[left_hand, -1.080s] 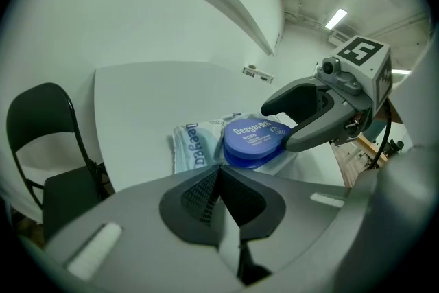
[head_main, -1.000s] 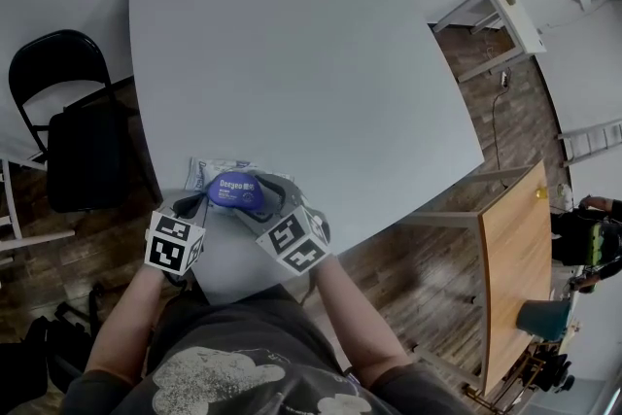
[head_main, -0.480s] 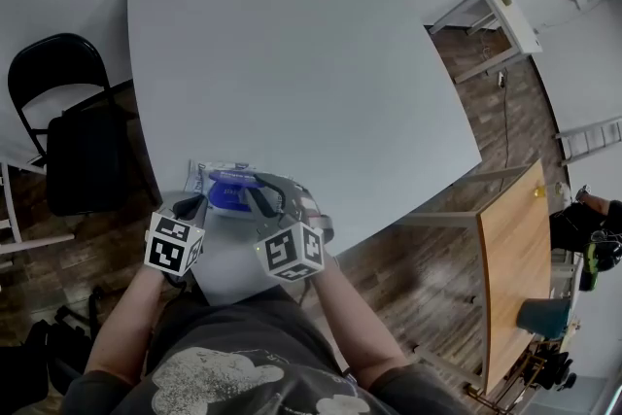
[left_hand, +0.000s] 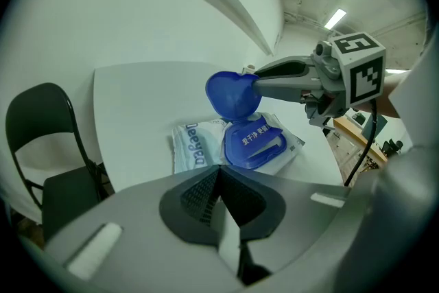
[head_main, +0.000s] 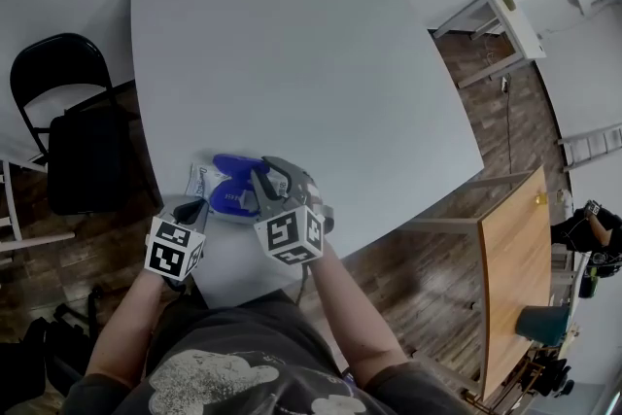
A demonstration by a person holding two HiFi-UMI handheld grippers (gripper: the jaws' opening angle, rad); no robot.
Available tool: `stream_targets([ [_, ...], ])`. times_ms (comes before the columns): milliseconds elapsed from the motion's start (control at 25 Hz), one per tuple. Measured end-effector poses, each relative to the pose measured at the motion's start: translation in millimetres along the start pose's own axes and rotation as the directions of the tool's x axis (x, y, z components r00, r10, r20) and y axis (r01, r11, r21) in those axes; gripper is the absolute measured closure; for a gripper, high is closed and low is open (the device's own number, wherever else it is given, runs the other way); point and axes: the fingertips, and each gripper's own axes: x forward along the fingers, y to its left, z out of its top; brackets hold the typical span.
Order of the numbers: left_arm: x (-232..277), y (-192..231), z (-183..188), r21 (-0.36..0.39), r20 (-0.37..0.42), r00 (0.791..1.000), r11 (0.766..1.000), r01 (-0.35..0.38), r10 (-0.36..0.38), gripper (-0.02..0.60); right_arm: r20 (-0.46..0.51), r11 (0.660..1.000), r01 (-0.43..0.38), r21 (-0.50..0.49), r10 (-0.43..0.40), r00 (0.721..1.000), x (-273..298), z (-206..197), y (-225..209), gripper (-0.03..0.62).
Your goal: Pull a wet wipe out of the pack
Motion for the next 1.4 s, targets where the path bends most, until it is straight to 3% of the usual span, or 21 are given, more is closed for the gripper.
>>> stream_targets([
  [320,-1,1,1,-0.027,0.009,1.0,1.0,-0.015,0.016,0.563,-0.054,0.993,-0.041,0.106,0.047,0.997,25,-19,-14,0.51],
  [720,-1,2,0,-0.034,-0.001,1.0,0.999,-0.021,0.021,0.563,-0.095,0.989,-0.082,0.121,0.094,0.991,40,-37,-8,0.51],
  [1000,-2,1,1,0.013,0.025,0.999,1.0,-0.025,0.025,0.563,-0.04,0.986,0.03,0.162,-0.024,0.999,13,-26,-20,0.514],
  [1240,-21,-13,12,0.035,0.122,0.992,0.999,0.036,-0.04,0.563,-0.036,0.966,0.15,0.211,-0.146,0.989,-31,-25,-13,0.56],
  [1320,-28,-19,17,0.054,0.152,0.987,0.997,0.05,-0.058,0.563,-0.04,0.956,0.198,0.216,-0.194,0.98,-45,-26,-7,0.601],
  [1400,-33,-30,24,0.093,0.192,0.977,0.993,0.078,-0.094,0.561,-0.05,0.941,0.234,0.244,-0.229,0.972,-57,-27,1,0.602],
])
